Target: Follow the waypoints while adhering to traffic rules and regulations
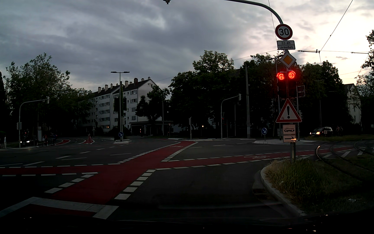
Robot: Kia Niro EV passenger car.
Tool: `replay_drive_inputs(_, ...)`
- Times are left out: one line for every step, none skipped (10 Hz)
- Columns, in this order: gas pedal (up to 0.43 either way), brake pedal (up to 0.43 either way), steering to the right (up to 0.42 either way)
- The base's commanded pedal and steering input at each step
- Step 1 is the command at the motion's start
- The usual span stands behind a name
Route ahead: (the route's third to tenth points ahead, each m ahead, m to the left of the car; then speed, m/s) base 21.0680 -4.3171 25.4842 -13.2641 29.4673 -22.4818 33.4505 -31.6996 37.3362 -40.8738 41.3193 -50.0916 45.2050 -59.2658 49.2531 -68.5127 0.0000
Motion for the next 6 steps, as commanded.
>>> replay_drive_inputs(0.0, 0.274, -0.052)
replay_drive_inputs(0.0, 0.287, -0.052)
replay_drive_inputs(0.0, 0.28, -0.052)
replay_drive_inputs(0.0, 0.28, -0.052)
replay_drive_inputs(0.0, 0.28, -0.052)
replay_drive_inputs(0.0, 0.28, -0.052)
